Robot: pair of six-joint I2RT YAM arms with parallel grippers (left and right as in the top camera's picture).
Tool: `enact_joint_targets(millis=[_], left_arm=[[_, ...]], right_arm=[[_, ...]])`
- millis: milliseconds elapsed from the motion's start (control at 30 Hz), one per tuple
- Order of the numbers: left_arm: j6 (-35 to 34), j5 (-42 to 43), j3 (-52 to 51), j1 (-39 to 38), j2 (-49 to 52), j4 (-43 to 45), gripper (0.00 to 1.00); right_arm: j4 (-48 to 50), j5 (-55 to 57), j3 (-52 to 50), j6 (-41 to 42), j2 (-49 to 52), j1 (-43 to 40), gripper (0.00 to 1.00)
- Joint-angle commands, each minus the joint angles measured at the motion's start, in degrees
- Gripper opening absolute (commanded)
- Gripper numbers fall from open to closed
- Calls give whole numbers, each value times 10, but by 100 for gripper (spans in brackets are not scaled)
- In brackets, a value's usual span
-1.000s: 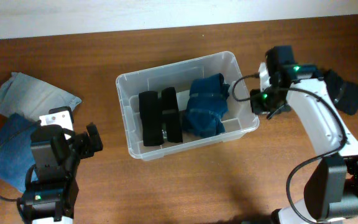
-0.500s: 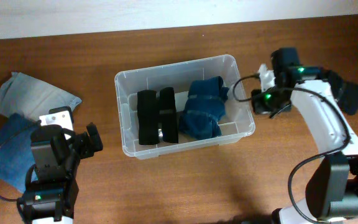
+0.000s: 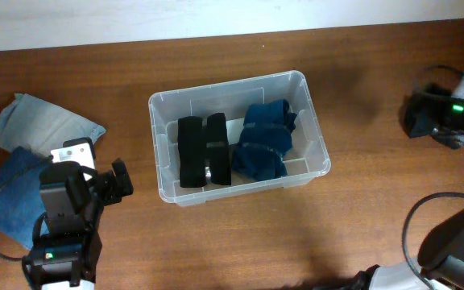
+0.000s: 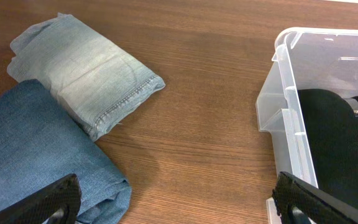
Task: Pack container
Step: 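Move the right gripper to the remaining black garment at right edge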
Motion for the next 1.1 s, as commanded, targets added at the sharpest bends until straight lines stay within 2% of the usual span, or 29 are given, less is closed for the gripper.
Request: enact_joint_targets(millis=[0,133,233,533,733,900,1067], left_arm=[[-6,4,14,3,0,2,99],[-6,4,14,3,0,2,100],[-6,4,14,3,0,4,99],[-6,4,14,3,0,6,99],[-6,4,14,3,0,7,99],[-6,4,14,3,0,7,99],[-6,4,14,3,0,7,99]], right_arm=[[45,-101,-54,50,1,-75,98],[94,-100,-107,36,3,-138,98],[143,-110,-160,60,9,-167,98],[381,-150,-309,128,45,-169,98],[425,-150,-317,155,86,-170,98],[446,-121,-317,244,130,-170,98],[507,-120,-317,296,171,-169,98]])
